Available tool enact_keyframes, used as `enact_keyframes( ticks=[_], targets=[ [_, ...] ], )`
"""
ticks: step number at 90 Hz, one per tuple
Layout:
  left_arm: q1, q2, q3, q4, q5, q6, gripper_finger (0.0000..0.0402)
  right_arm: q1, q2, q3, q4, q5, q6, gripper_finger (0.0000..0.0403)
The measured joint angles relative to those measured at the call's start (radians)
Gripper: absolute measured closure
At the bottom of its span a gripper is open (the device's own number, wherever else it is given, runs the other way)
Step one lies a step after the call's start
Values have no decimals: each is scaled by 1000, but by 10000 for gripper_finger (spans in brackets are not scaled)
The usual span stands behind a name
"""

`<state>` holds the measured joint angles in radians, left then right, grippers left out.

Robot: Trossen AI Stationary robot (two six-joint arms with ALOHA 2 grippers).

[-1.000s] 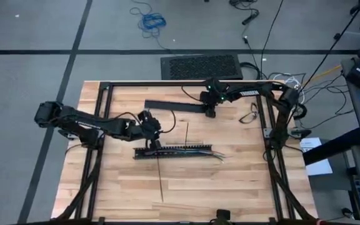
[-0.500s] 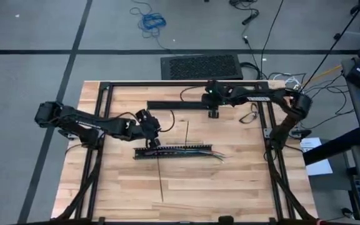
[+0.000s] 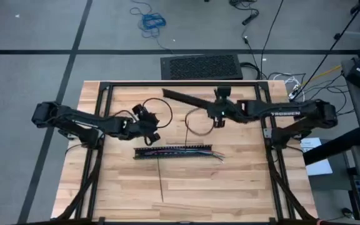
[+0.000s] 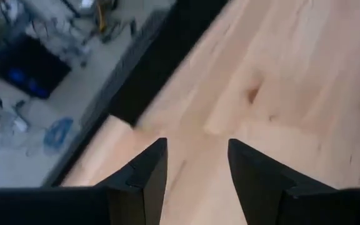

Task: Ziptie cables
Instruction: Insert the black cable duct cover into the black cable duct

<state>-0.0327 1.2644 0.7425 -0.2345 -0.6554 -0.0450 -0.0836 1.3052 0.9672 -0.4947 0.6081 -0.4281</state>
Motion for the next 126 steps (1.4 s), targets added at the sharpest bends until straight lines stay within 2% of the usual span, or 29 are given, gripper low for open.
enact_keyframes(
  ticks=[6,16,25,38,46,56,64,81,95,107,120,126],
  targets=[
    [43,11,0,79,98,102,236,55,-1,0,-6,23,22,402],
    [142,70,2,227,365,262,236,116,1,0,-19,23,66,402],
    [217,132,1,265,476,316,236,146,2,0,-37,12,141,402],
    [272,186,1,242,480,302,236,102,18,-38,-20,-123,274,403],
    [276,206,1,252,482,290,236,30,44,-110,84,-200,327,397],
    [275,207,1,252,483,286,236,-91,100,-180,219,-388,400,370],
    [275,208,1,248,483,263,236,-173,172,-201,273,-489,475,338],
    [275,208,1,242,483,231,236,-261,309,-200,303,-532,518,276],
    [275,208,1,238,483,233,236,-271,375,-197,359,-582,554,257],
    [275,208,1,244,470,235,236,-277,414,-190,358,-586,577,280],
    [279,208,0,243,466,263,236,-283,436,-185,344,-588,557,372],
    [284,208,1,243,456,265,236,-284,434,-185,332,-583,520,392]
  ],
)
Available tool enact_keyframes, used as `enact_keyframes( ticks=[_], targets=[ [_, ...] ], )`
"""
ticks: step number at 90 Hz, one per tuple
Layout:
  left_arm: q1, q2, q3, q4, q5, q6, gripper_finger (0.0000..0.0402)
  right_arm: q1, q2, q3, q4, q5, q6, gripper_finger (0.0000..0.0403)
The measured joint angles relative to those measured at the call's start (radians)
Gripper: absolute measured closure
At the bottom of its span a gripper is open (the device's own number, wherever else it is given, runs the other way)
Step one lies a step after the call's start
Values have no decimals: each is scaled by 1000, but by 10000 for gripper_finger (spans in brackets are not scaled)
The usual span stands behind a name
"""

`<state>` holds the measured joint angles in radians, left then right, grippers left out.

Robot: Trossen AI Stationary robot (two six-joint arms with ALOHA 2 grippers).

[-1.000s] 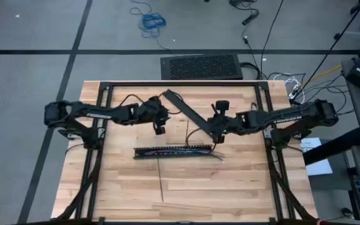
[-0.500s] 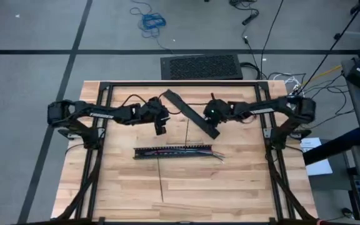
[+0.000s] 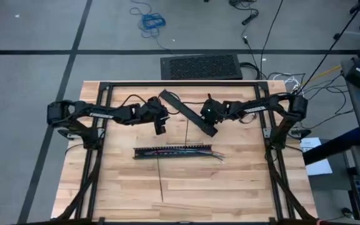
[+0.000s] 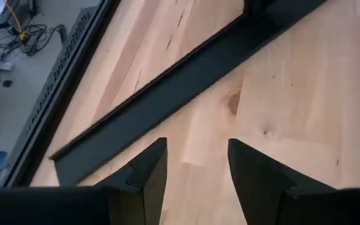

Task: Ziptie cables
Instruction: Insert the black cable duct cover into the black cable duct

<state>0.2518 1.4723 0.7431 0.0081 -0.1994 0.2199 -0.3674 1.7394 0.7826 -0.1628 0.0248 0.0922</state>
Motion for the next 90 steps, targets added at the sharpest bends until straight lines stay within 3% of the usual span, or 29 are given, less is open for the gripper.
enact_keyframes(
  ticks=[8,20,36,55,79,90],
  targets=[
    [9,0,0,-14,-26,-1,236,5,-25,-4,-25,27,-44,399],
    [24,0,0,-42,-38,-2,236,42,-105,-16,-96,155,-120,401],
    [43,0,0,-30,-35,29,236,84,-222,-13,-152,206,-190,403],
    [110,25,0,115,191,166,236,162,-284,-13,-163,323,-251,402],
    [181,124,12,210,362,292,236,255,-297,-13,-159,414,-290,402],
    [193,212,44,199,382,294,236,283,-297,-13,-148,449,-297,402]
  ],
)
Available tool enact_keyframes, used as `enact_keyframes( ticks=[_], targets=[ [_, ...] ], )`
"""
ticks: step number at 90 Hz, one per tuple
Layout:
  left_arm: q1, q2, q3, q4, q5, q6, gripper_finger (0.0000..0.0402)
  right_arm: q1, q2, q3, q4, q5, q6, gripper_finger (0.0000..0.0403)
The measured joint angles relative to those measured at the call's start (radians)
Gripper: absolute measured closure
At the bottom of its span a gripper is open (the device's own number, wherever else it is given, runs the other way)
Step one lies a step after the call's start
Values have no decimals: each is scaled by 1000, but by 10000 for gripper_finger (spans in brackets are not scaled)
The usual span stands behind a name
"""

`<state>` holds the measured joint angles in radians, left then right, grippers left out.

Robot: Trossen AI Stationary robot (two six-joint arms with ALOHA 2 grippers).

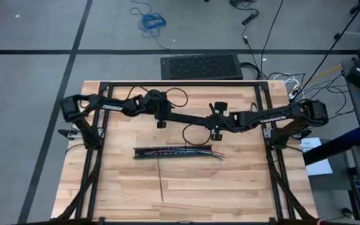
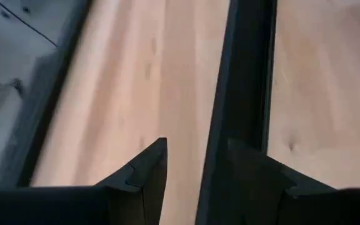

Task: Ziptie cables
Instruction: Insert the black cable duct cover into the black cable duct

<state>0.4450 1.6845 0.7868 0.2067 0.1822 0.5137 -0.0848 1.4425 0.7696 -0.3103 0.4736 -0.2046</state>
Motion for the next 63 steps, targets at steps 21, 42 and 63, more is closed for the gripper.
enact_keyframes(
  ticks=[21,42,63],
  targets=[
    [2,110,84,-77,48,-10,237,16,0,0,1,1,-2,402],
    [0,159,123,-132,90,-9,341,15,-2,4,17,34,-24,402],
    [-5,120,120,-153,26,-61,382,1,-1,4,17,-95,59,401]
  ],
)
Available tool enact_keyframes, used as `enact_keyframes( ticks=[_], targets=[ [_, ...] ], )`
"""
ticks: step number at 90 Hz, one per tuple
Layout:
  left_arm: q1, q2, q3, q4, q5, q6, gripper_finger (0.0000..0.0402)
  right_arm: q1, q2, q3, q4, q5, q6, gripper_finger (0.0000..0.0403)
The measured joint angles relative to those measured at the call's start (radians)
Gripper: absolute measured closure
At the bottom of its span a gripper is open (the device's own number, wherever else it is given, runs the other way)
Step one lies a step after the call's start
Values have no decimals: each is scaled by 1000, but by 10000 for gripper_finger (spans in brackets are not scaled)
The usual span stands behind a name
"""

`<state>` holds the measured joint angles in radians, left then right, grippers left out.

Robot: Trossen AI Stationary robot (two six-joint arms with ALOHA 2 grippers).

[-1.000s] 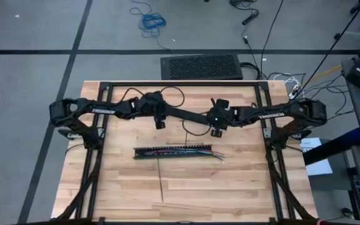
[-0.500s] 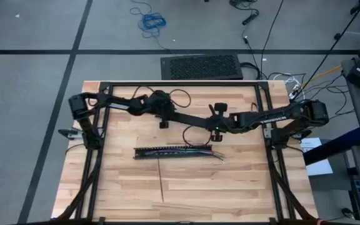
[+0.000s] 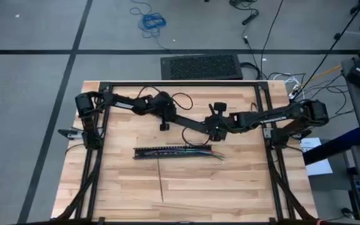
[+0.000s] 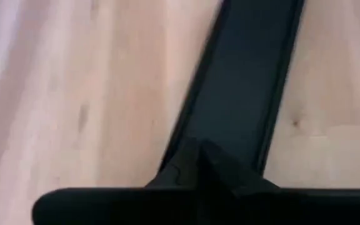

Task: Ziptie cables
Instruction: Insert the black cable duct cover into the black cable duct

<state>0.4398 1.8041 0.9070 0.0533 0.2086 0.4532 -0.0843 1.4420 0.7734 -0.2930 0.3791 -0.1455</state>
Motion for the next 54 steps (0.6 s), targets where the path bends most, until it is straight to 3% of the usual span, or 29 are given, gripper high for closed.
enact_keyframes(
  ticks=[20,43,54],
  targets=[
    [-37,-129,1,0,-4,-2,331,-95,54,0,7,-203,126,356],
    [-71,-199,2,-62,-7,-2,285,-160,165,0,64,-283,127,308],
    [-75,-199,2,-96,-73,-2,283,-186,225,3,81,-310,131,305]
  ],
)
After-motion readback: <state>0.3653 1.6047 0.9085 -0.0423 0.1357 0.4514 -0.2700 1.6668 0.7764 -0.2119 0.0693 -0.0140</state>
